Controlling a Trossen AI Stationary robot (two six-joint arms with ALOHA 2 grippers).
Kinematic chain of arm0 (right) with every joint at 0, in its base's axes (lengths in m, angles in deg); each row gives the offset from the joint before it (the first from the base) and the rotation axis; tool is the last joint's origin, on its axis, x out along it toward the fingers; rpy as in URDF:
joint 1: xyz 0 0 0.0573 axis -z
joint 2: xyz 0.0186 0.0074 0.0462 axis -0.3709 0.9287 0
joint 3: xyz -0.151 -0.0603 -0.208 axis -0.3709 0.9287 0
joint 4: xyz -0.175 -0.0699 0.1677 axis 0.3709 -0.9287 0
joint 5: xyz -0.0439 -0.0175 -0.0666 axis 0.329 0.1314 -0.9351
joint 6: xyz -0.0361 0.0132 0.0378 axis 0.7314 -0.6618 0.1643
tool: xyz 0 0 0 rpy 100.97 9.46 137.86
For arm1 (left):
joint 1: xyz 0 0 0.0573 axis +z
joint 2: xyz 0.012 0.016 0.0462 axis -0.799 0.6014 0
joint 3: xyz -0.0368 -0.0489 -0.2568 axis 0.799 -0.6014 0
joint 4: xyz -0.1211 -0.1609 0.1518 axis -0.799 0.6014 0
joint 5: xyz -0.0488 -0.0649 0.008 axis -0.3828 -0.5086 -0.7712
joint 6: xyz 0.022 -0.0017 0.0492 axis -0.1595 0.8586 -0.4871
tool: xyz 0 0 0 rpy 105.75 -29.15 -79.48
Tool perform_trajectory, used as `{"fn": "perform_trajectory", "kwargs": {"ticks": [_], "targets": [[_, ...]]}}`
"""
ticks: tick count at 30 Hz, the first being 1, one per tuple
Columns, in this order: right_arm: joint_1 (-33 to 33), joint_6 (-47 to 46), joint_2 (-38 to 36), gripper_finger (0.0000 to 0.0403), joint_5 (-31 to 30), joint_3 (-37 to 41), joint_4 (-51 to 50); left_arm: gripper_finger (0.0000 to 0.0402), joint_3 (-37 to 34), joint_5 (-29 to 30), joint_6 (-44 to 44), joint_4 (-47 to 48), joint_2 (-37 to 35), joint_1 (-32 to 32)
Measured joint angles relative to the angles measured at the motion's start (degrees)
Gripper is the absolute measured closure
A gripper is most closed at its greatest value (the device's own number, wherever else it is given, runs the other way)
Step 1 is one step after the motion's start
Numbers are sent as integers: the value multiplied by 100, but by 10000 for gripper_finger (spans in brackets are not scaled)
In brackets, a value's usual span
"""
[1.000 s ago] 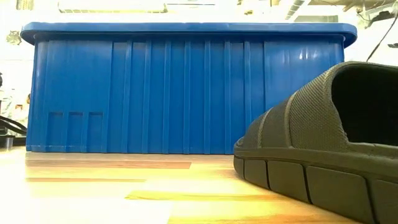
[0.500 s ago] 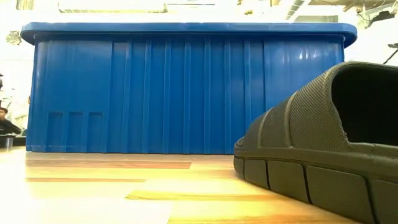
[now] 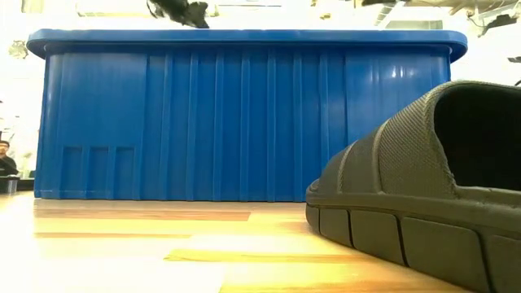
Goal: Pick and place slides into bin
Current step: Adjust the black slide in the blue bin
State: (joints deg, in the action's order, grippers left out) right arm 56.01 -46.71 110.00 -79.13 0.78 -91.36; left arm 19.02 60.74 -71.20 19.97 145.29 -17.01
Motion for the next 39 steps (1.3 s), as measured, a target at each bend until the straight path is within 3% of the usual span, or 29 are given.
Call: {"fn": "perform_trajectory", "kwargs": {"ticks": [6, 13, 17, 25, 31, 39], "targets": [[690, 10, 536, 81, 1616, 0, -849, 203, -8, -425, 136, 245, 518, 85], [408, 516, 1268, 81, 2539, 0, -1881, 203, -9, -1362, 514, 194, 412, 63], [-96, 748, 1654, 81, 2594, -34, -2336, 203, -9, -1825, 757, 246, 40, 63], [-864, 773, 2540, 81, 2591, -611, -2664, 203, -4, -1938, 920, 590, -758, 63], [-972, 726, 3306, 81, 2542, -916, -2933, 203, -3, -1946, 1015, 1095, -1231, 61], [-1031, 577, 4462, 81, 2043, -1465, -3183, 203, -2, -2009, 1318, 1661, -1489, 59]]}}
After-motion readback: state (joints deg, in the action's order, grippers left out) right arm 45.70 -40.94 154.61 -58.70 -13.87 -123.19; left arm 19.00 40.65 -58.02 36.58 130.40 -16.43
